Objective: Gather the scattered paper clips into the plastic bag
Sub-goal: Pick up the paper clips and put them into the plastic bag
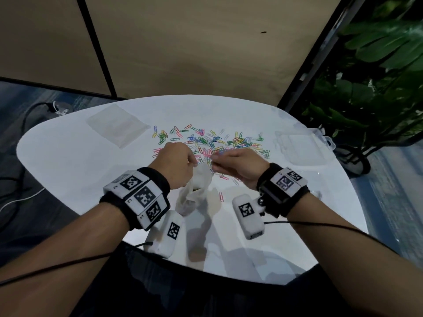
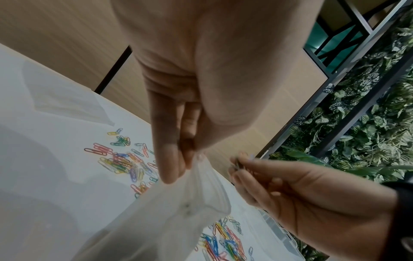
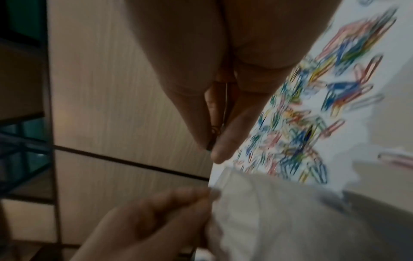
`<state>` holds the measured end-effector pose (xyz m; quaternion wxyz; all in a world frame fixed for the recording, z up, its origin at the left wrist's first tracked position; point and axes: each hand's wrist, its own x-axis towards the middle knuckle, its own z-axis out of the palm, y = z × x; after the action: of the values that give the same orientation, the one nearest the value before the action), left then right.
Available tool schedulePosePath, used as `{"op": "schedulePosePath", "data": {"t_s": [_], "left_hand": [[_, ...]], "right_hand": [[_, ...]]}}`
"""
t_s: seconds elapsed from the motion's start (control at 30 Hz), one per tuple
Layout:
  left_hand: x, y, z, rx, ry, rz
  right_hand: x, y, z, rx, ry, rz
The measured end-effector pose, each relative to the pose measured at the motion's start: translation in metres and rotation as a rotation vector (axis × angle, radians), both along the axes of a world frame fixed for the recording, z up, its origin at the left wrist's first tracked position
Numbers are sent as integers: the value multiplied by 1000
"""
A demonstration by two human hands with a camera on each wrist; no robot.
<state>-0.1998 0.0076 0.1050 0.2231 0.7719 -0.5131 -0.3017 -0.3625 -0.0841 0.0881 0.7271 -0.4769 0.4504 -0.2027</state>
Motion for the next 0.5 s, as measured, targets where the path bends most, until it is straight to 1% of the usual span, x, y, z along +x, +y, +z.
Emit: {"op": "schedulePosePath", "data": {"t_s": [0.07,0.1,0.13,0.2,0.23,0.27,0.33,0.37,0.4,0.43,0.47,0.5], "left_hand": [[-3,-1,-1,-20,2,29],[-4,-1,-1,-26,3,34],[-6,-2,-1,-33,6,35],[-9,-2,-1,-50,12,38],[-10,-2,-1,-56,9,38],[-10,-2,0,-61,7,41],[-8,-2,-1,-64,16,55],[-6,-2,-2,-62,24,63],[-5,-2,-2,-60,31,70],[-3,-2,-3,-56,33,73],[-2,-3,-2,-51,33,73],[-2,-2,-2,-45,31,72]], "right_hand": [[7,14,0,-9,34,93],[10,19,-3,-82,110,128],[13,23,-8,-226,234,167],[19,29,-14,-594,490,272],[21,32,-14,-720,563,328],[23,33,-11,-778,594,384],[22,29,-3,-749,559,442],[19,22,-1,-678,499,410],[14,13,2,-600,425,326],[6,-1,1,-538,400,217],[-5,-17,-3,-510,444,129],[-16,-31,-8,-509,569,84]]}}
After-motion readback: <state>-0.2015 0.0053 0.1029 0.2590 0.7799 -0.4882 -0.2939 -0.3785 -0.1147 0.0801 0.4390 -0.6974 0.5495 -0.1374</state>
